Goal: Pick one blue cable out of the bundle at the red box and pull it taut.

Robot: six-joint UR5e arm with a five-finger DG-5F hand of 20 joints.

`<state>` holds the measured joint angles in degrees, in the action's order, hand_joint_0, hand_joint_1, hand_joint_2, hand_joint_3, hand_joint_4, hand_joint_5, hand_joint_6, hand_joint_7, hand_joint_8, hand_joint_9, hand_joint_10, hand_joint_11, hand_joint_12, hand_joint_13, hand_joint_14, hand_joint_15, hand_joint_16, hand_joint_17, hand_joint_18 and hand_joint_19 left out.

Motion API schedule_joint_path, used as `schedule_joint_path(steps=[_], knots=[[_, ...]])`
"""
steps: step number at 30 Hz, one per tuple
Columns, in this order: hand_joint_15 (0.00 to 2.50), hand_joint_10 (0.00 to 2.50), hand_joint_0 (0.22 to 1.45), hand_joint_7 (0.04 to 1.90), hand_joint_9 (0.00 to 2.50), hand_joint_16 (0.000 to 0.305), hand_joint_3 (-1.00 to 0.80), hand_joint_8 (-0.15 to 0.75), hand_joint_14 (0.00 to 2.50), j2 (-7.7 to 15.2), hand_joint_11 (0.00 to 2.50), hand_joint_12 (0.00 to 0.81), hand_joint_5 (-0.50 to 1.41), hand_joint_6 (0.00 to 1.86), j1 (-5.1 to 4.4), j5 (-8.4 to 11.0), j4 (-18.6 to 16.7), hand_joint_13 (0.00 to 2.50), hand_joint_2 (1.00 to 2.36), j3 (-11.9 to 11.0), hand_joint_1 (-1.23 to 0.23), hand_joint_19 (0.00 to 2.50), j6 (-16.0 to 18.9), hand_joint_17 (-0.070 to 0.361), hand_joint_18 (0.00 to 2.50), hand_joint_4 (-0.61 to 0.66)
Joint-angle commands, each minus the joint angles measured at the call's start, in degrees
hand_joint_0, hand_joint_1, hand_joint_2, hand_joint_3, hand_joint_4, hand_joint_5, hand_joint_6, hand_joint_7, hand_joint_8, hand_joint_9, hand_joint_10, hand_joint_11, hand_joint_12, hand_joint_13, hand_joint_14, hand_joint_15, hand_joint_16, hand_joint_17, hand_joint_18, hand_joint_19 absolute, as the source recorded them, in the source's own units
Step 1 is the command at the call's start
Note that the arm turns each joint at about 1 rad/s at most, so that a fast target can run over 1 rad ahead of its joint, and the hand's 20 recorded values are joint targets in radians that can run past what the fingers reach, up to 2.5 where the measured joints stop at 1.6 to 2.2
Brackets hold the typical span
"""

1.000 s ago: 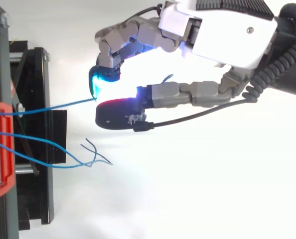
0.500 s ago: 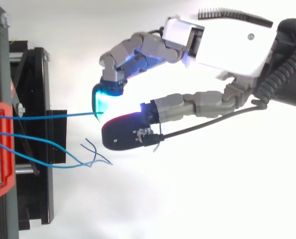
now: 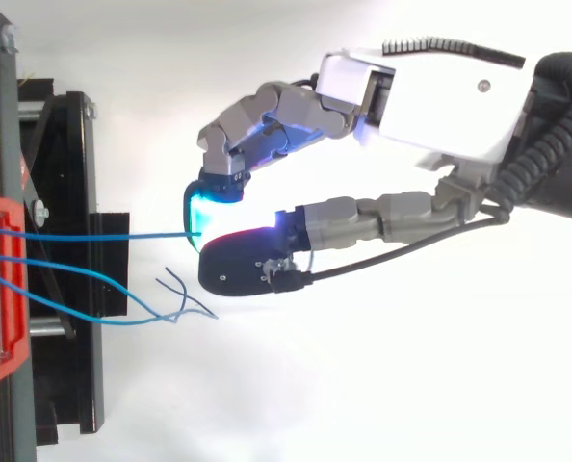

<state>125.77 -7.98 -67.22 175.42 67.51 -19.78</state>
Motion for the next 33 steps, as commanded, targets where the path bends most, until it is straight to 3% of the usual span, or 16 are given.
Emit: schedule_joint_path(steps=[1,13,14,19,26,29,33], knots=[[0.22,0.01,0.60,0.93,0.71,0.059,-0.13,0.400,0.01,0.0,0.54,0.407,-0.17,0.93,-0.02,-0.01,0.0,0.42,1.02,0.0,-0.67,0.29,0.0,0.133,0.49,0.21],[0.21,0.01,0.63,0.93,0.70,0.057,-0.09,0.382,0.01,0.1,0.54,0.395,-0.18,0.94,-0.02,-0.01,0.0,0.43,1.02,0.0,-0.73,0.27,0.4,0.128,0.50,0.13],[0.21,0.01,0.61,0.90,0.69,0.055,-0.19,0.373,0.01,0.0,0.54,0.388,-0.18,0.93,-0.02,-0.01,0.0,0.42,1.02,0.0,-0.72,0.29,0.6,0.125,0.48,0.20],[0.22,0.01,0.57,0.88,0.70,0.056,-0.36,0.378,0.01,0.0,0.55,0.393,-0.18,0.91,-0.02,-0.10,0.0,0.41,1.01,0.0,-0.65,0.30,2.2,0.127,0.47,0.22],[0.22,0.01,0.54,0.89,0.69,0.058,-0.44,0.386,0.01,0.0,0.54,0.400,-0.18,0.90,-0.11,-0.01,0.0,0.40,1.00,0.0,-0.64,0.31,2.6,0.130,0.45,0.23],[0.22,0.01,0.55,0.89,0.69,0.057,-0.42,0.381,0.01,0.0,0.54,0.396,-0.18,0.90,-0.11,-0.01,0.1,0.40,1.01,0.0,-0.65,0.32,2.6,0.128,0.45,0.22],[0.22,0.01,0.59,0.94,0.70,0.055,-0.27,0.380,0.01,0.0,0.54,0.390,-0.17,0.92,-0.11,-0.01,0.1,0.41,1.01,0.0,-0.65,0.31,2.6,0.125,0.46,0.20]])
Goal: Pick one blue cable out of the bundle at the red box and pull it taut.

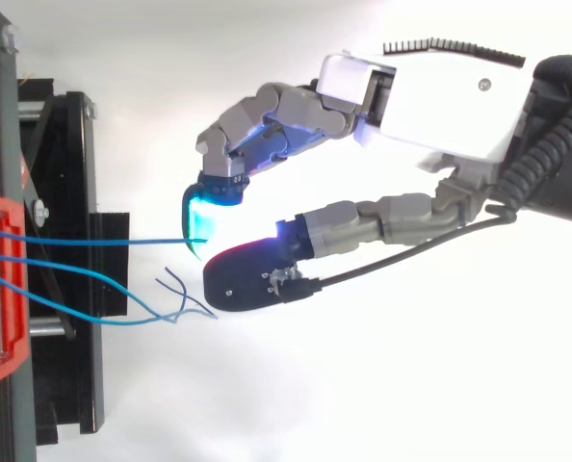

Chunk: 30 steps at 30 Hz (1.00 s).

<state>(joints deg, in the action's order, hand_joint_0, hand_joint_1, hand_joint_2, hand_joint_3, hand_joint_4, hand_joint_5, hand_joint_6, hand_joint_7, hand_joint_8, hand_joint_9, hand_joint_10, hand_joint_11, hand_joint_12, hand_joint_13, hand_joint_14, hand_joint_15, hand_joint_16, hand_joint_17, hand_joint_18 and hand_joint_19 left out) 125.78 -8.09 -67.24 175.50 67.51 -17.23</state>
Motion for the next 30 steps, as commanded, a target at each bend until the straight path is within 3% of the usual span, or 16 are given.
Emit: schedule_joint_path(steps=[1,15,22,24,30], knots=[[0.22,0.01,0.59,0.95,0.71,0.055,-0.25,0.381,0.01,0.0,0.54,0.390,-0.17,0.92,0.00,0.00,0.0,0.41,1.02,0.0,-0.65,0.31,0.0,0.124,0.46,0.20],[0.21,0.01,0.63,1.01,0.76,0.059,-0.04,0.402,0.01,0.0,0.56,0.400,-0.15,0.94,-0.09,0.00,0.0,0.47,1.02,0.0,-0.75,0.27,0.1,0.132,0.54,0.09],[0.22,0.01,0.66,1.12,0.78,0.056,0.01,0.396,0.01,0.0,0.56,0.391,-0.15,0.95,-0.09,-0.17,0.0,0.50,1.02,0.0,-0.79,0.26,3.5,0.127,0.57,0.01],[0.22,0.01,0.68,1.23,0.79,0.055,0.01,0.390,0.01,0.0,0.56,0.385,-0.15,0.95,-0.09,-0.17,0.0,0.51,1.02,0.0,-0.81,0.26,4.0,0.125,0.56,0.00],[0.22,0.01,0.72,1.15,0.78,0.054,-0.06,0.374,0.01,0.0,0.56,0.378,-0.17,0.97,-0.17,-0.17,0.0,0.50,1.02,0.0,-0.83,0.27,6.9,0.121,0.55,-0.07]])
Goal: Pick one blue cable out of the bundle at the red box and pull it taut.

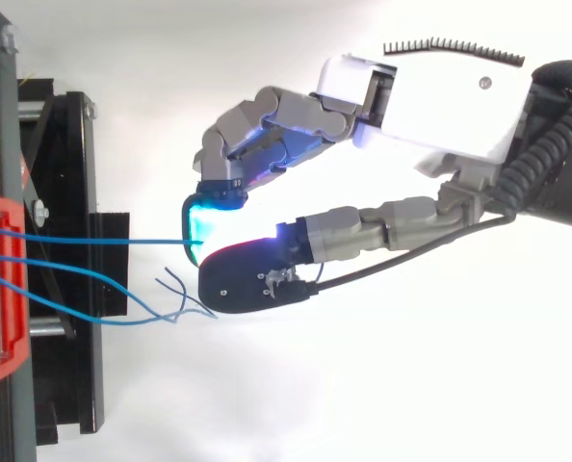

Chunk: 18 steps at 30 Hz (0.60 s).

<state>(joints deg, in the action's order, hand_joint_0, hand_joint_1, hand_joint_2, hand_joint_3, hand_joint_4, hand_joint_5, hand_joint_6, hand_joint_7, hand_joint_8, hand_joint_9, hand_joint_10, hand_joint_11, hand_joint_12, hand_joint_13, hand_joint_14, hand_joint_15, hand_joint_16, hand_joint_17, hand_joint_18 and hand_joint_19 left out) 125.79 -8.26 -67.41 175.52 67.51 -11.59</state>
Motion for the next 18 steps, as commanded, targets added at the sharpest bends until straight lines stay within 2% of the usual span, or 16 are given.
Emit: schedule_joint_path(steps=[1,7,18], knots=[[0.22,0.01,0.72,1.15,0.77,0.054,-0.07,0.374,0.01,0.0,0.57,0.378,-0.17,0.97,-0.09,0.00,0.0,0.49,1.02,0.0,-0.83,0.27,1.6,0.121,0.55,-0.07],[0.21,0.01,0.75,1.15,0.75,0.054,-0.17,0.366,0.01,0.0,0.56,0.376,-0.17,0.97,-0.09,0.00,0.0,0.48,1.02,0.0,-0.84,0.27,1.7,0.121,0.54,-0.04],[0.22,0.01,0.76,1.23,0.79,0.053,-0.17,0.364,0.01,0.0,0.58,0.370,-0.18,0.97,-0.09,-0.09,0.5,0.48,1.02,0.0,-0.82,0.29,2.1,0.119,0.51,-0.10]])
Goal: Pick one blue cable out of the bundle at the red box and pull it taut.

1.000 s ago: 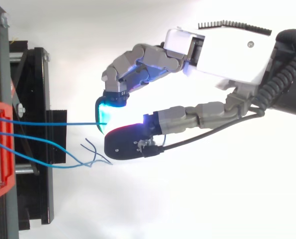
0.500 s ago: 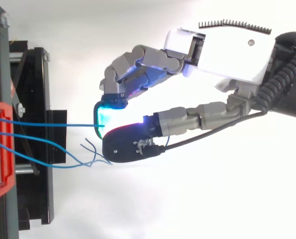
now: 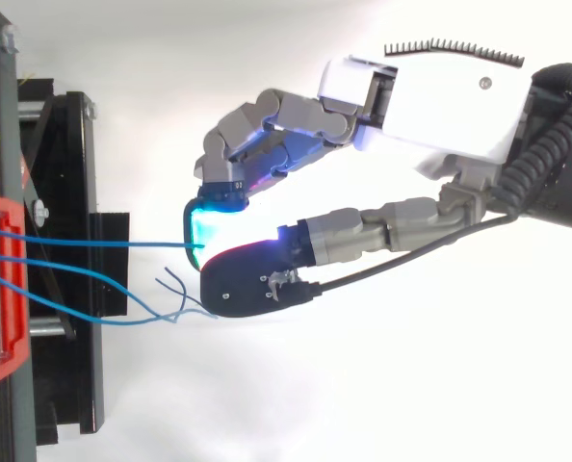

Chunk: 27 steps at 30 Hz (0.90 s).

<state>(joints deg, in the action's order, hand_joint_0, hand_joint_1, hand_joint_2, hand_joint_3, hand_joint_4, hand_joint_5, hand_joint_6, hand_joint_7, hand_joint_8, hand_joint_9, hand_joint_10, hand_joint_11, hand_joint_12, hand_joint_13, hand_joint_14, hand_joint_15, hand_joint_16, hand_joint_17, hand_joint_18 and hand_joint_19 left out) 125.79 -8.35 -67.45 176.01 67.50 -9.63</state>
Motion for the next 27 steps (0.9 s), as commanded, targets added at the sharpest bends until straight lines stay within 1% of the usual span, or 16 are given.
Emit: schedule_joint_path(steps=[1,5,8,27], knots=[[0.21,0.01,0.76,1.22,0.80,0.053,-0.18,0.362,0.01,0.0,0.59,0.370,-0.18,0.97,0.00,-0.05,0.0,0.48,1.02,0.0,-0.81,0.29,0.6,0.118,0.51,-0.10],[0.22,0.01,0.77,1.20,0.83,0.052,-0.18,0.367,0.01,0.1,0.64,0.371,-0.18,0.98,0.00,-0.05,0.3,0.48,1.02,0.0,-0.81,0.30,2.0,0.118,0.51,-0.11],[0.22,0.01,0.77,1.19,0.85,0.052,-0.18,0.369,0.01,0.1,0.67,0.371,-0.18,0.98,0.00,-0.05,0.5,0.49,1.02,0.0,-0.81,0.31,2.4,0.118,0.51,-0.11],[0.23,0.01,0.77,1.19,0.82,0.052,-0.19,0.368,0.01,0.1,0.64,0.370,-0.18,0.98,0.00,0.04,0.4,0.49,1.02,0.1,-0.80,0.31,2.0,0.117,0.51,-0.12]])
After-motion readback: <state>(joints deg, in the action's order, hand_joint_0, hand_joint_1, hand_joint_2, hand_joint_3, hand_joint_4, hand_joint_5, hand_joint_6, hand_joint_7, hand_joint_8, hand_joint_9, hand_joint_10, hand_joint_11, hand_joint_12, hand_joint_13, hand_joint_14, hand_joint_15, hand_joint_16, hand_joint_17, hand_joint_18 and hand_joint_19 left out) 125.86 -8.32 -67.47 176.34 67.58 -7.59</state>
